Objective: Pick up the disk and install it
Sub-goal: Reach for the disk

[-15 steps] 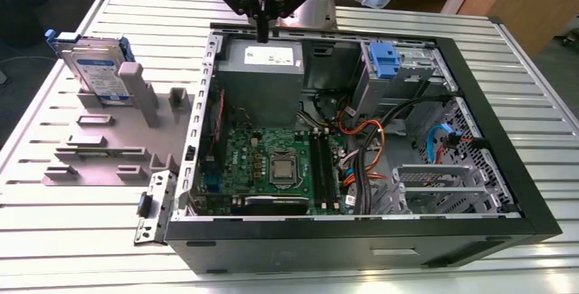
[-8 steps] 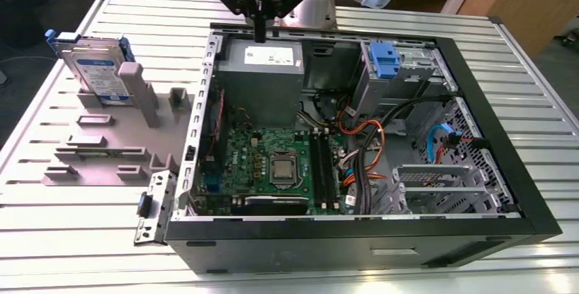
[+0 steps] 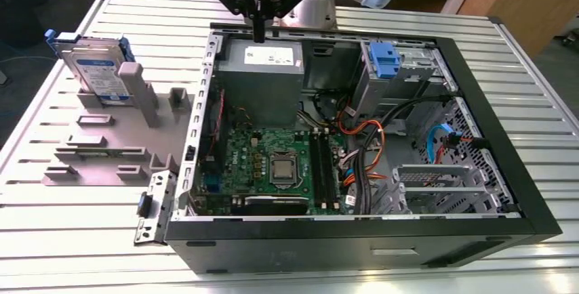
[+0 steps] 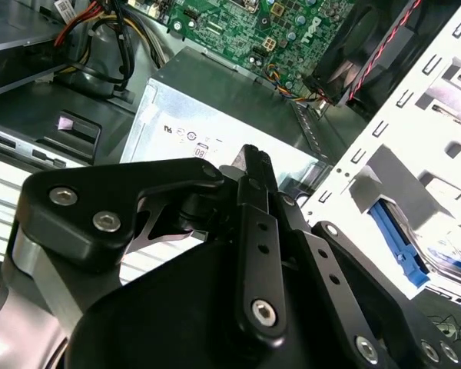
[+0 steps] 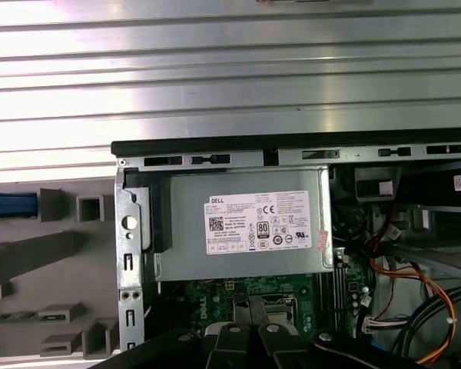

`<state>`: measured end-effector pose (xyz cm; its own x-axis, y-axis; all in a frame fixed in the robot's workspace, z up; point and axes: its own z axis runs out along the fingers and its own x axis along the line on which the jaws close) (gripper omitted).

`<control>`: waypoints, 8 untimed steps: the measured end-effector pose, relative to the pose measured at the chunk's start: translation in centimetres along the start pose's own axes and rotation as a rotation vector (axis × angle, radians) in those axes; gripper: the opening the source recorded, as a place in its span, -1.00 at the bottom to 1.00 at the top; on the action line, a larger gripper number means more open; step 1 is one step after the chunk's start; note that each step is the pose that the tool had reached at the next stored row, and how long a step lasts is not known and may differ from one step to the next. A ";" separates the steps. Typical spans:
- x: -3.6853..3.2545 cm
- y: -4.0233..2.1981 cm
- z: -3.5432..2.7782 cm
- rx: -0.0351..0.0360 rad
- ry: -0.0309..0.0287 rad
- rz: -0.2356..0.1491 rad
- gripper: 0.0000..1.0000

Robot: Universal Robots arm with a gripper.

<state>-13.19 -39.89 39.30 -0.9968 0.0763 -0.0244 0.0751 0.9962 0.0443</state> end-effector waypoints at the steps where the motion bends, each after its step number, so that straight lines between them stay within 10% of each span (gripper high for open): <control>1: 0.02 0.00 0.00 -0.0001 0.0000 0.000 -0.79; 8: 0.27 -0.02 -0.01 0.0000 0.0000 0.000 -0.79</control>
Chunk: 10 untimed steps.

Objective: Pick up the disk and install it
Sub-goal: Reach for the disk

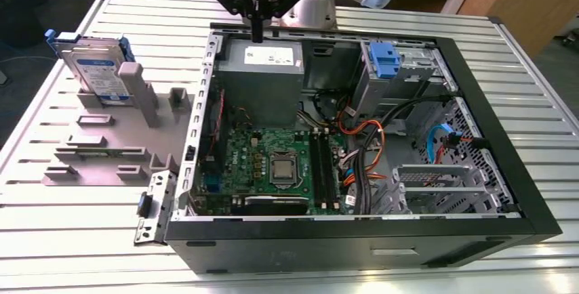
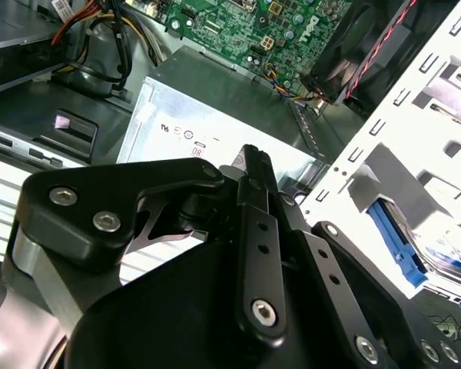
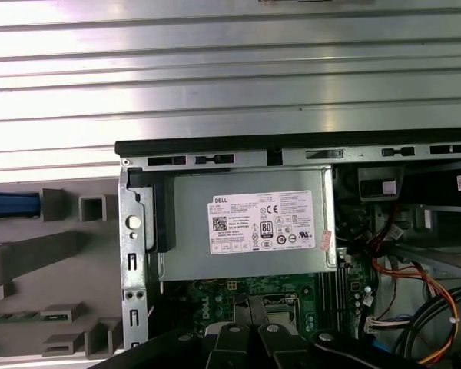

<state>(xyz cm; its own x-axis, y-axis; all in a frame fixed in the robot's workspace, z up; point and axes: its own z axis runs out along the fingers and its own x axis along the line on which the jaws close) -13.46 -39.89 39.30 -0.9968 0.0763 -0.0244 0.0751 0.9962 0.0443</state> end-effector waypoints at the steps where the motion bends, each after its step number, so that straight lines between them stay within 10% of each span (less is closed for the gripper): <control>1: 0.04 0.00 0.00 0.0000 0.0000 0.000 -0.79; 10: 0.49 -0.04 0.00 0.0000 0.0000 0.000 -0.79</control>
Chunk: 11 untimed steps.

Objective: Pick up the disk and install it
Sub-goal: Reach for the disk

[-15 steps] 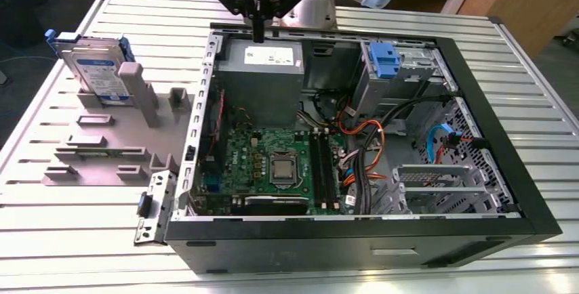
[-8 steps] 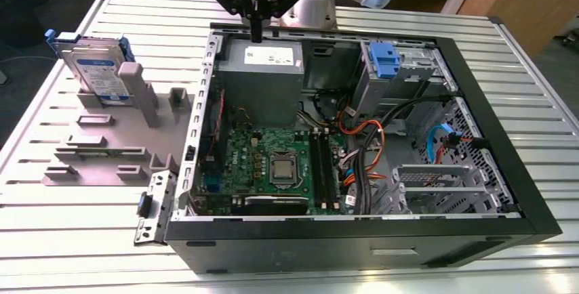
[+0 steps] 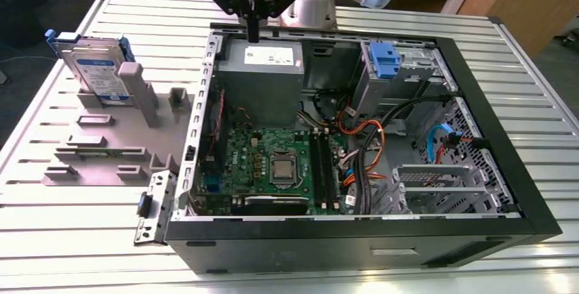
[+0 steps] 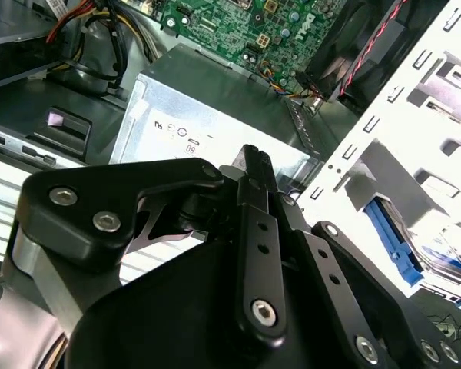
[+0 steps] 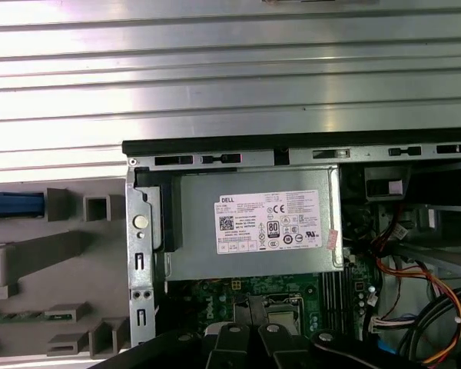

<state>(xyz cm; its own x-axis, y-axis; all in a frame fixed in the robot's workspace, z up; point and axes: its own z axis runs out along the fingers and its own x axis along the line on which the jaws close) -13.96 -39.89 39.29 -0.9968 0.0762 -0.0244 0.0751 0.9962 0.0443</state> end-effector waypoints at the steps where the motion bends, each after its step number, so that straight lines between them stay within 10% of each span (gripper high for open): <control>1: 0.06 0.00 0.00 0.0000 0.0000 0.000 -0.79; 11: 0.40 -0.03 0.00 0.0000 0.0000 0.000 -0.79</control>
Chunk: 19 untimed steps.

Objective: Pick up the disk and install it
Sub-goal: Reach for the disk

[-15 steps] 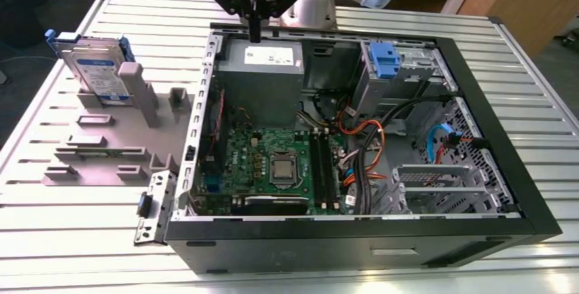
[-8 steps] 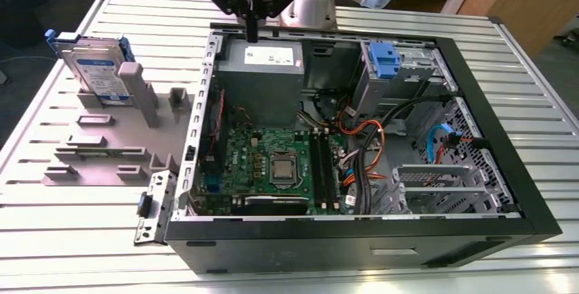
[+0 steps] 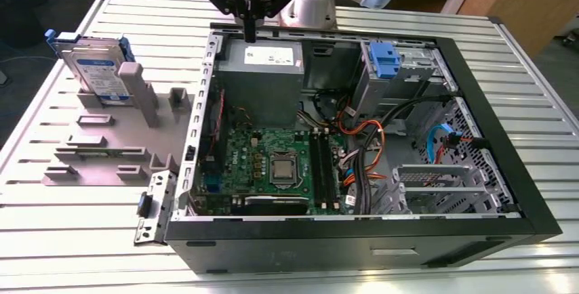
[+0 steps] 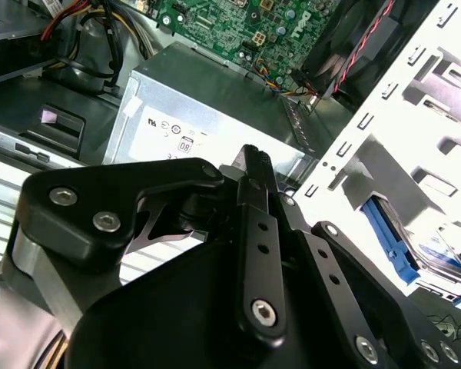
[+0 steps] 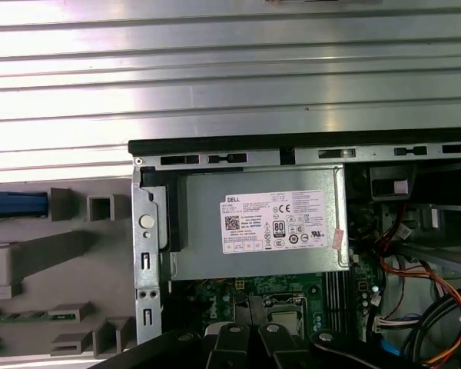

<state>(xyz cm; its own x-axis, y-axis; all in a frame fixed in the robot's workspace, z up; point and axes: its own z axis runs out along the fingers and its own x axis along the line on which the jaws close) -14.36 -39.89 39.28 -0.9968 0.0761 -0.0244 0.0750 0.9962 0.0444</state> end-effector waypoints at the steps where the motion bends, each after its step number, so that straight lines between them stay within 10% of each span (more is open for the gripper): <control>1: 0.00 0.00 0.00 0.0000 0.0000 0.000 -0.79; 19: 0.36 -0.03 -0.01 0.0000 0.0000 0.000 -0.79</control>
<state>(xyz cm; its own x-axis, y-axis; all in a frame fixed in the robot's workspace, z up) -14.72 -39.89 39.28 -0.9968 0.0762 -0.0244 0.0751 0.9962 0.0443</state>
